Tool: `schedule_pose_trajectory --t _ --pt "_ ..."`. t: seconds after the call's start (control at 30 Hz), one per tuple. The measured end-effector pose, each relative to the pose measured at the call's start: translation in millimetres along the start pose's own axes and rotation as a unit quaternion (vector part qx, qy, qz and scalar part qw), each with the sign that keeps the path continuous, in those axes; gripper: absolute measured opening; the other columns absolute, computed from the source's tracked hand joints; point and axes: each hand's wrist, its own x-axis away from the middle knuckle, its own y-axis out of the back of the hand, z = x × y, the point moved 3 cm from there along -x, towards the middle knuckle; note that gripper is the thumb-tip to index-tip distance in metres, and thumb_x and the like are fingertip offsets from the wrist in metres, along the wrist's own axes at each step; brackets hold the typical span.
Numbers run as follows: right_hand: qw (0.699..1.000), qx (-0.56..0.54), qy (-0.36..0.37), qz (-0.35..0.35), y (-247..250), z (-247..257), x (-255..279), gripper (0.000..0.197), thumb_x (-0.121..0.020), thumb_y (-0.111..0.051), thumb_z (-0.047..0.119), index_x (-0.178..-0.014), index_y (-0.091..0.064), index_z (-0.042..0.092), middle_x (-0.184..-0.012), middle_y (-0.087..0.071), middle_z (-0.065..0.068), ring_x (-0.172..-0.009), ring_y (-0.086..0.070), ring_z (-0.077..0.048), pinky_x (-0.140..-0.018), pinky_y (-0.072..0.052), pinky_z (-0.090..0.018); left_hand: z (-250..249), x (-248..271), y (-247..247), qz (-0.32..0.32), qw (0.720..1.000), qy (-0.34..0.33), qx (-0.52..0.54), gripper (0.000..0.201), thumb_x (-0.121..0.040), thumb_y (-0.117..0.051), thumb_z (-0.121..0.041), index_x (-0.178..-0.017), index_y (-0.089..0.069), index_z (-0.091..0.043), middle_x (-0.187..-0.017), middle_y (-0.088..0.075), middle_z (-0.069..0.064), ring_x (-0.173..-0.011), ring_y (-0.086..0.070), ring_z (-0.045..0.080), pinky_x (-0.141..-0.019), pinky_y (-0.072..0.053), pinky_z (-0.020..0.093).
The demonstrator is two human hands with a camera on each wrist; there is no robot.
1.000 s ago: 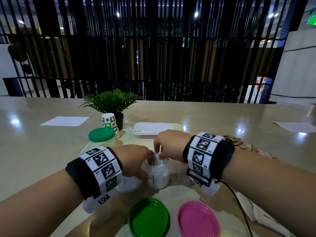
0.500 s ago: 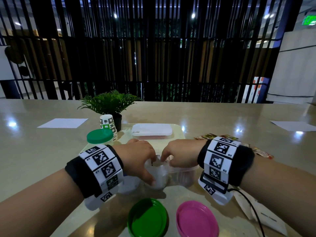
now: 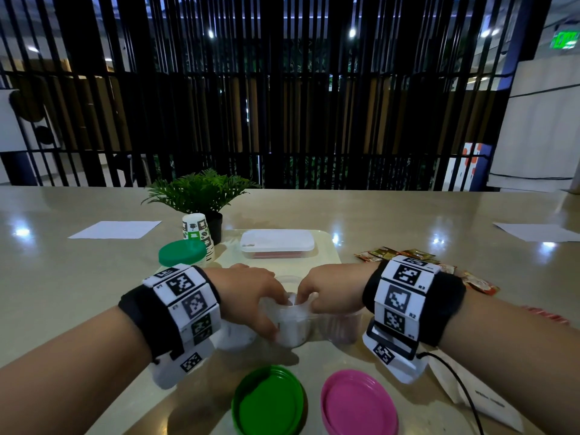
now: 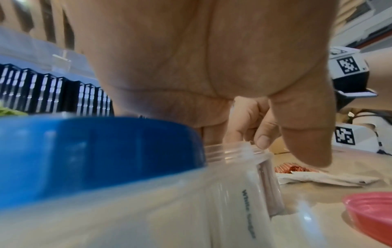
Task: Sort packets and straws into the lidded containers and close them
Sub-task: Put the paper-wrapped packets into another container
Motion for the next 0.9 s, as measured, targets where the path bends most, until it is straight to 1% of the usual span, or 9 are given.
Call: schedule_pose_trajectory --t 0.1,0.17,0.27,0.37,0.5,0.6,0.63,0.77,0.9 --pt "1.0 -0.02 -0.001 -0.008 0.1 -3.6 1.4 0.032 -0.093 -0.052 0.023 -0.124 -0.061 0.024 -0.123 -0.057 0.003 -0.106 -0.052 -0.015 -0.092 -0.044 -0.031 7.8 9.3 5.4 -0.054 0.995 -0.011 0.084 0.062 -0.077 -0.072 -0.057 -0.13 -0.049 -0.034 -0.131 -0.045 -0.013 -0.122 -0.043 0.01 -0.106 -0.036 0.03" --pt "1.0 -0.028 -0.002 -0.013 0.0 -5.0 1.8 0.031 -0.092 -0.055 0.026 -0.123 -0.061 0.025 -0.116 -0.055 0.004 -0.101 -0.051 -0.013 -0.088 -0.044 -0.03 17.8 16.2 9.8 -0.083 0.992 0.007 0.095 0.067 -0.078 -0.074 -0.049 -0.134 -0.041 -0.032 -0.13 -0.038 -0.015 -0.119 -0.04 0.006 -0.097 -0.034 0.022" --pt "0.999 -0.038 -0.001 -0.013 -0.1 -5.6 2.3 0.033 -0.09 -0.06 0.031 -0.122 -0.06 0.026 -0.107 -0.049 0.008 -0.097 -0.049 -0.012 -0.083 -0.042 -0.027 33.1 23.1 8.7 -0.078 0.992 0.057 0.084 0.089 -0.071 -0.079 -0.053 -0.141 -0.026 -0.037 -0.141 -0.029 -0.014 -0.126 -0.037 0.011 -0.103 -0.037 0.029" --pt "0.997 -0.051 0.015 -0.05 5.9 -3.0 4.2 0.036 -0.088 -0.065 0.033 -0.122 -0.058 0.025 -0.115 -0.052 0.007 -0.103 -0.051 -0.012 -0.087 -0.043 -0.026 39.6 26.5 3.7 -0.029 0.992 0.106 0.053 0.104 -0.068 -0.079 -0.057 -0.148 -0.016 -0.038 -0.151 -0.025 -0.008 -0.137 -0.032 0.017 -0.11 -0.035 0.038" --pt "0.987 -0.078 0.03 -0.138 19.0 7.3 1.4 0.053 -0.081 -0.072 0.037 -0.128 -0.05 0.025 -0.125 -0.05 0.005 -0.105 -0.049 -0.012 -0.085 -0.042 -0.025 38.7 26.2 0.7 -0.001 0.99 0.129 0.049 0.094 -0.073 -0.077 -0.054 -0.148 -0.022 -0.039 -0.146 -0.035 -0.004 -0.133 -0.038 0.02 -0.11 -0.036 0.04" --pt "0.994 -0.044 0.02 -0.095 12.5 17.9 -7.4 0.075 -0.081 -0.071 0.042 -0.144 -0.032 0.03 -0.145 -0.039 0.002 -0.128 -0.042 -0.02 -0.105 -0.038 -0.037 38.1 23.8 0.8 0.009 0.99 0.131 0.054 0.09 -0.074 -0.076 -0.053 -0.147 -0.025 -0.041 -0.143 -0.039 -0.004 -0.13 -0.042 0.02 -0.109 -0.038 0.042" --pt "0.997 -0.024 0.017 -0.072 7.5 21.1 -10.6 0.077 -0.084 -0.068 0.041 -0.148 -0.027 0.029 -0.148 -0.037 0.001 -0.131 -0.041 -0.021 -0.108 -0.036 -0.038 37.9 23.4 1.1 0.011 0.99 0.13 0.053 0.089 -0.074 -0.076 -0.054 -0.147 -0.025 -0.041 -0.142 -0.04 -0.003 -0.128 -0.043 0.02 -0.108 -0.039 0.041" --pt "0.999 0.019 0.013 -0.049 -5.1 26.4 -18.7 0.067 -0.091 -0.061 0.037 -0.148 -0.028 0.028 -0.14 -0.045 -0.005 -0.122 -0.049 -0.024 -0.101 -0.042 -0.039 38.6 24.1 2.0 0.018 0.99 0.137 0.043 0.089 -0.076 -0.071 -0.06 -0.148 -0.024 -0.039 -0.137 -0.043 -0.001 -0.122 -0.048 0.021 -0.104 -0.042 0.04" --pt "0.998 0.026 0.01 -0.048 -6.2 25.3 -20.4 0.066 -0.091 -0.06 0.038 -0.148 -0.028 0.028 -0.139 -0.044 -0.006 -0.12 -0.049 -0.025 -0.101 -0.043 -0.04 34.5 22.3 2.0 0.019 0.986 0.162 0.017 0.082 -0.08 -0.059 -0.069 -0.146 -0.029 -0.031 -0.133 -0.048 0.003 -0.116 -0.051 0.022 -0.098 -0.043 0.036"
